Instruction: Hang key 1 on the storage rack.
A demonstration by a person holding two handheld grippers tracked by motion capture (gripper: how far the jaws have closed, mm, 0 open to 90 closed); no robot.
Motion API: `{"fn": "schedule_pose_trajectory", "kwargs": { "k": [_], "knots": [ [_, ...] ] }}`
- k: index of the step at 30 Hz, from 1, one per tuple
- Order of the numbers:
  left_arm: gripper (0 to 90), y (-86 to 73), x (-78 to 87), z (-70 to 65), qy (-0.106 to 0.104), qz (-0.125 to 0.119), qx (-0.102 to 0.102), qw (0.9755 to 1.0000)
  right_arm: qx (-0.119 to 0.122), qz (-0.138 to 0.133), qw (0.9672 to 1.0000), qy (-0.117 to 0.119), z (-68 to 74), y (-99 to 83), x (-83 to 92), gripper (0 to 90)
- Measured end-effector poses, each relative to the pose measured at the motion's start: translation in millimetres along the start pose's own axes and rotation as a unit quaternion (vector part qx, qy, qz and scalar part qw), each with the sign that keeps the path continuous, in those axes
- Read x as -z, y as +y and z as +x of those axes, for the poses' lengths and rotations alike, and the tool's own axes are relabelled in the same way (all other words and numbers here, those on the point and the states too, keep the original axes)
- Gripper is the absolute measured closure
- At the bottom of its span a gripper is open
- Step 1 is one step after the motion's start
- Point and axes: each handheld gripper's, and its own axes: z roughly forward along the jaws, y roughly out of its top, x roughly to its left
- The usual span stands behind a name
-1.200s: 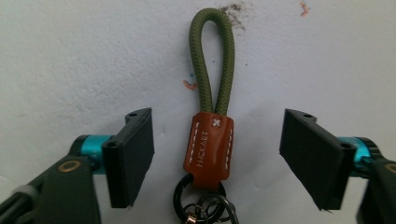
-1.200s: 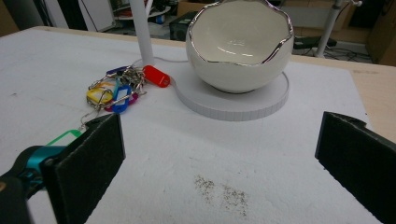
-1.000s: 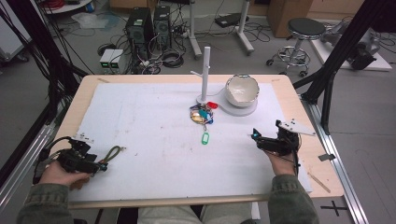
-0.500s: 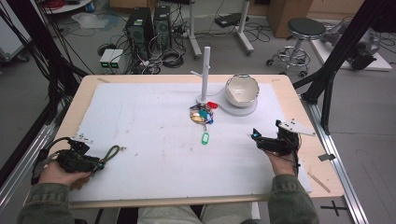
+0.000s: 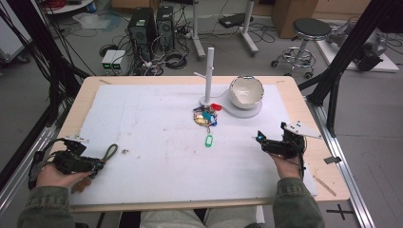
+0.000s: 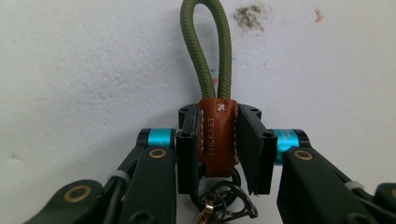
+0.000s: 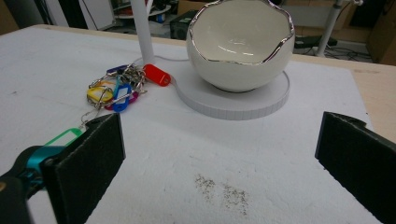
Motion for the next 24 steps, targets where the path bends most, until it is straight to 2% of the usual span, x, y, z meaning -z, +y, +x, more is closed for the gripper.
{"fn": "schedule_pose_trajectory", "kwargs": {
  "k": [5,10,15,17,21,23,24],
  "knots": [
    [69.5,1.4,0.4,0.8,-0.007,-0.005,0.000,1.0000,-0.001,-0.001,1.0000,-0.001,0.2,0.1,0.6,0.6],
    [69.6,2.4,3.5,3.8,-0.008,-0.027,0.010,0.9996,-0.001,0.000,1.0000,-0.001,-0.2,0.0,0.9,0.6],
    [69.8,6.7,5.9,5.2,-0.015,-0.058,0.024,0.9979,-0.004,-0.004,1.0000,-0.002,0.7,0.4,2.8,0.6],
    [69.9,10.9,7.1,4.7,-0.019,-0.075,0.032,0.9965,-0.004,-0.004,1.0000,-0.003,0.3,0.3,2.9,0.6],
    [70.0,14.3,7.8,2.7,-0.015,-0.085,0.033,0.9957,-0.003,-0.003,1.0000,-0.002,-0.1,0.2,2.2,0.6],
    [70.1,17.7,8.5,-1.6,-0.014,-0.099,0.036,0.9943,-0.002,-0.002,1.0000,-0.001,-0.4,0.2,1.7,0.6],
    [70.1,17.7,8.5,-1.6,-0.014,-0.099,0.036,0.9943,-0.003,-0.002,1.0000,0.000,-0.2,0.1,1.7,0.6]
  ]
}}
